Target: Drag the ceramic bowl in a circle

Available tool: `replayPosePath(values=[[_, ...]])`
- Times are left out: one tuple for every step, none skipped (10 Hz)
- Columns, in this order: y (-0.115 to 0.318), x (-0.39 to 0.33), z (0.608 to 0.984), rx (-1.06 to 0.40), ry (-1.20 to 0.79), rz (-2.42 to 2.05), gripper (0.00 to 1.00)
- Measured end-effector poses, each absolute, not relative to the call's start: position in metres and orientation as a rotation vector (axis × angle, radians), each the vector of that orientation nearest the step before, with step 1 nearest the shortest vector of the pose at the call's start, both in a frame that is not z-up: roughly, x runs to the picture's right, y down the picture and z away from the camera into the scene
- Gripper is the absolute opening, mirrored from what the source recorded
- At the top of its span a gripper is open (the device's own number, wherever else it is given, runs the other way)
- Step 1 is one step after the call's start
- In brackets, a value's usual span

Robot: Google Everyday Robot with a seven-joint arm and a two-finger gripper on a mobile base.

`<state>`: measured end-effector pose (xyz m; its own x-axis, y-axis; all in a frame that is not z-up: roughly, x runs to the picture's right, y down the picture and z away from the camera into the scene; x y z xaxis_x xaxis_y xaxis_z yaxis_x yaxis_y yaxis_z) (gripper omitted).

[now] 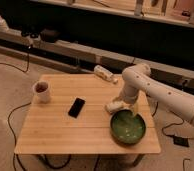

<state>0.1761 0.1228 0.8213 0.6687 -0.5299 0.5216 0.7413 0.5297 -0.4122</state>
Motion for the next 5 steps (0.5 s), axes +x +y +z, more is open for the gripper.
replayPosePath(values=[[0.129, 0.174, 0.828, -0.651, -0.335, -0.825, 0.80], [0.137, 0.171, 0.835, -0.649, -0.323, -0.863, 0.80], [0.148, 0.166, 0.844, -0.643, -0.310, -0.911, 0.80], [0.152, 0.163, 0.849, -0.639, -0.296, -0.932, 0.80], [0.156, 0.160, 0.852, -0.636, -0.287, -0.945, 0.80]])
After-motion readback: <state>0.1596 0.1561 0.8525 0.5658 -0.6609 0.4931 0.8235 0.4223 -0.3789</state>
